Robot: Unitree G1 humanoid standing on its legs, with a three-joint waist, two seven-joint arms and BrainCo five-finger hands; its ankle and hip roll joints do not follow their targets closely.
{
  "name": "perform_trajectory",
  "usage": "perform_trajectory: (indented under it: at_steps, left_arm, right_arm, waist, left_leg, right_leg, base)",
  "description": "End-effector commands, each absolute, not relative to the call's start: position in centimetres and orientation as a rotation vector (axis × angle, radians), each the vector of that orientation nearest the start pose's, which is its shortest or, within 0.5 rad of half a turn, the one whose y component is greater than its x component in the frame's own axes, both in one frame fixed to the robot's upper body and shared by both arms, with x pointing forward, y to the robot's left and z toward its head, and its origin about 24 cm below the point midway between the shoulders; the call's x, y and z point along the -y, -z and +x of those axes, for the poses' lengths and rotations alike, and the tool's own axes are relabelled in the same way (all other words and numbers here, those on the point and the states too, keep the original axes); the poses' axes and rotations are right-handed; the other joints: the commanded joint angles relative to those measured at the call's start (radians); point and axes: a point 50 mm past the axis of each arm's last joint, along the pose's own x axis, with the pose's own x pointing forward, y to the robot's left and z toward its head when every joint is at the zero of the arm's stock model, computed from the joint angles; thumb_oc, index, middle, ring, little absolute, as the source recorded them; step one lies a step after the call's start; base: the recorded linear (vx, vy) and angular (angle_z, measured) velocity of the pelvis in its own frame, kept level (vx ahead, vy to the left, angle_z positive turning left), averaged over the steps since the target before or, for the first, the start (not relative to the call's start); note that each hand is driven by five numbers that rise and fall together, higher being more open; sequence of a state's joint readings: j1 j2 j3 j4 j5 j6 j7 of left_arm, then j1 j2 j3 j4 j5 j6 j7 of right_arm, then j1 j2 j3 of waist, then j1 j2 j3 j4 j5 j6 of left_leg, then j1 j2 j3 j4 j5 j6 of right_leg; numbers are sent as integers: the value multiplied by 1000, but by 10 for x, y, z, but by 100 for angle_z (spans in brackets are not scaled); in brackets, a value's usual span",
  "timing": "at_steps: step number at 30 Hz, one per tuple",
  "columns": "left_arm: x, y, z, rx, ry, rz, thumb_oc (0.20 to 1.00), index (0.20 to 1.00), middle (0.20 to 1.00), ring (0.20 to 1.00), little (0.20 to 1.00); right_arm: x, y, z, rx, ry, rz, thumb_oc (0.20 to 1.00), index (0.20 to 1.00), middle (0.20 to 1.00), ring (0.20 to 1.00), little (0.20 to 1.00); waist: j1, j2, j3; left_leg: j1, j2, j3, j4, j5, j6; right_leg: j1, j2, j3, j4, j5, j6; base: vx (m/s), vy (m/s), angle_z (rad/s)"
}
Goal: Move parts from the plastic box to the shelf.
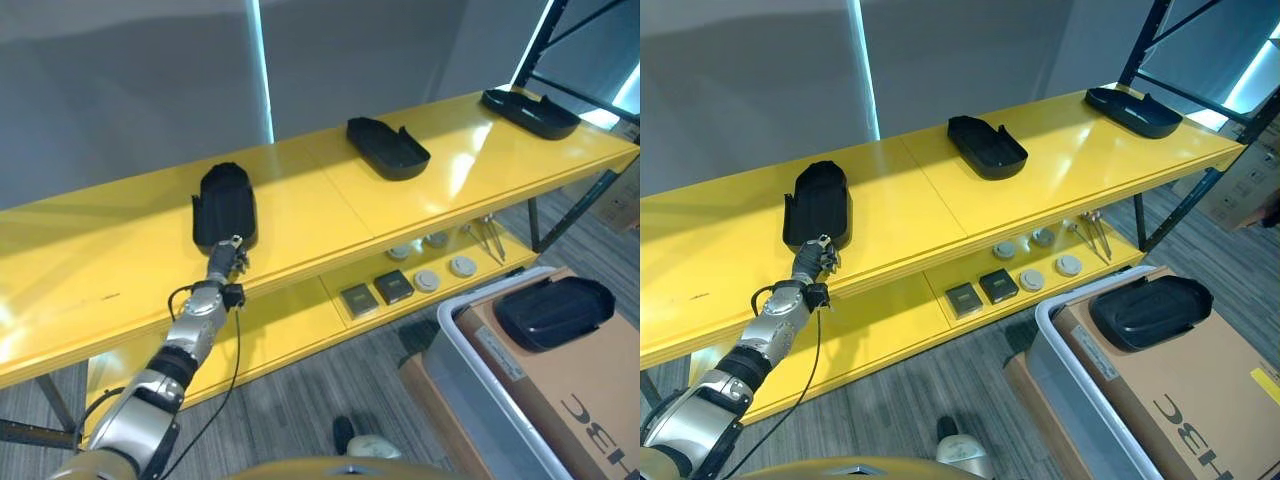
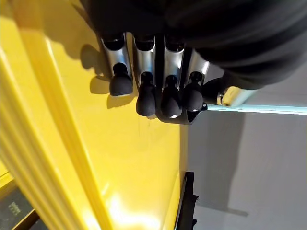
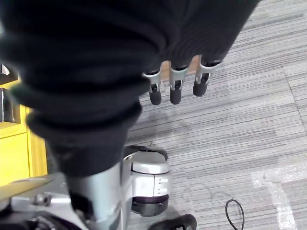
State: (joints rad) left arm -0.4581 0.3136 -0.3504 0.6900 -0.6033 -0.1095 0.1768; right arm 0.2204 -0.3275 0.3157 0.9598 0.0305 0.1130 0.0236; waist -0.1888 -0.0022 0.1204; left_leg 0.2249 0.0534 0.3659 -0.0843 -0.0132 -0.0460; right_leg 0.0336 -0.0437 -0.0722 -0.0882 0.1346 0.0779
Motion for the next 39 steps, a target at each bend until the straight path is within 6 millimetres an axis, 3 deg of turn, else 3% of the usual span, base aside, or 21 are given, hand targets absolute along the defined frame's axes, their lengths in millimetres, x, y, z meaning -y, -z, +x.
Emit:
perform_trajectory:
  at_steps: [1, 8, 14, 15, 16, 22, 26, 30, 35, 38, 39]
  left_arm:
    - [-174, -18, 334, -224, -73, -71, 200, 200, 200, 200, 200]
    - [-166, -16, 333, -214, -27, -74, 200, 200, 200, 200, 200]
    - [-148, -32, 331, -117, 64, -114, 200, 200, 200, 200, 200]
    - [-142, -39, 329, -90, 101, -129, 658, 658, 658, 658, 658]
    - [-136, -45, 327, -54, 143, -142, 1000, 1000, 1000, 1000, 1000]
    - [-109, -81, 296, 53, 417, -278, 1000, 1000, 1000, 1000, 1000]
    - [-101, -92, 275, 71, 545, -314, 1000, 1000, 1000, 1000, 1000]
    - [-113, -87, 260, 30, 592, -247, 1000, 1000, 1000, 1000, 1000]
    - [-124, -74, 249, -41, 635, -271, 1000, 1000, 1000, 1000, 1000]
    - [-127, -70, 246, -65, 635, -305, 1000, 1000, 1000, 1000, 1000]
    - [-129, -68, 245, -69, 622, -315, 1000, 1000, 1000, 1000, 1000]
  right_arm:
    - [249, 158, 35, -1363, -190, -493, 1000, 1000, 1000, 1000, 1000]
    - [247, 159, 34, -1359, -202, -505, 1000, 1000, 1000, 1000, 1000]
    - [245, 160, 35, -1355, -188, -490, 1000, 1000, 1000, 1000, 1000]
    - [245, 160, 36, -1352, -179, -484, 1000, 1000, 1000, 1000, 1000]
    - [244, 161, 37, -1346, -172, -481, 1000, 1000, 1000, 1000, 1000]
    - [239, 162, 48, -1326, -105, -441, 1000, 1000, 1000, 1000, 1000]
    - [237, 160, 61, -1300, -79, -428, 1000, 1000, 1000, 1000, 1000]
    - [239, 158, 70, -1295, -10, -420, 1000, 1000, 1000, 1000, 1000]
    - [238, 162, 57, -1340, 174, -359, 1000, 1000, 1000, 1000, 1000]
    - [237, 164, 53, -1345, 218, -318, 1000, 1000, 1000, 1000, 1000]
    - [237, 164, 52, -1347, 214, -326, 1000, 1000, 1000, 1000, 1000]
  waist:
    - [-19, 2, 5]
    - [-15, 0, 0]
    - [2, -1, -4]
    - [12, -1, -5]
    - [22, -1, -7]
    - [90, -2, -10]
    - [126, -5, -10]
    - [159, -6, -8]
    - [174, 1, -1]
    - [187, -1, -2]
    - [199, -1, 0]
  left_leg:
    - [-68, 39, -71, 27, -11, 9]
    - [-61, 37, -71, 22, -11, 8]
    - [-59, 32, -81, 17, -15, 10]
    - [-58, 30, -86, 15, -15, 9]
    - [-58, 29, -89, 13, -16, 9]
    - [-72, 16, -115, 25, -22, 11]
    - [-88, 0, -135, 55, -36, 19]
    - [-110, -32, -163, 102, -61, 44]
    - [-121, -61, -163, 115, -73, 67]
    - [-119, -61, -106, 103, -72, 61]
    - [-108, -57, -61, 92, -73, 57]
  right_leg:
    - [34, -22, 21, 61, -125, 88]
    - [43, -21, 18, 57, -127, 88]
    - [51, -24, 8, 51, -128, 86]
    - [54, -25, 3, 47, -127, 85]
    - [57, -27, -3, 44, -127, 84]
    - [69, -44, -42, 36, -114, 80]
    - [71, -63, -60, 44, -107, 86]
    - [59, -97, -57, 79, -97, 102]
    - [12, -140, -71, 102, -51, 136]
    - [-30, -172, -161, 106, 2, 164]
    - [-36, -191, -231, 110, 24, 175]
  base:
    - [-3, -4, -5]
    - [-1, 0, 0]
    - [-38, 20, 0]
    - [-62, 36, 1]
    - [-82, 49, 0]
    - [-143, 92, 7]
    - [-149, 98, 23]
    - [-183, 173, 12]
    - [-111, 93, 0]
    - [-115, 17, -37]
    - [-93, -7, -88]
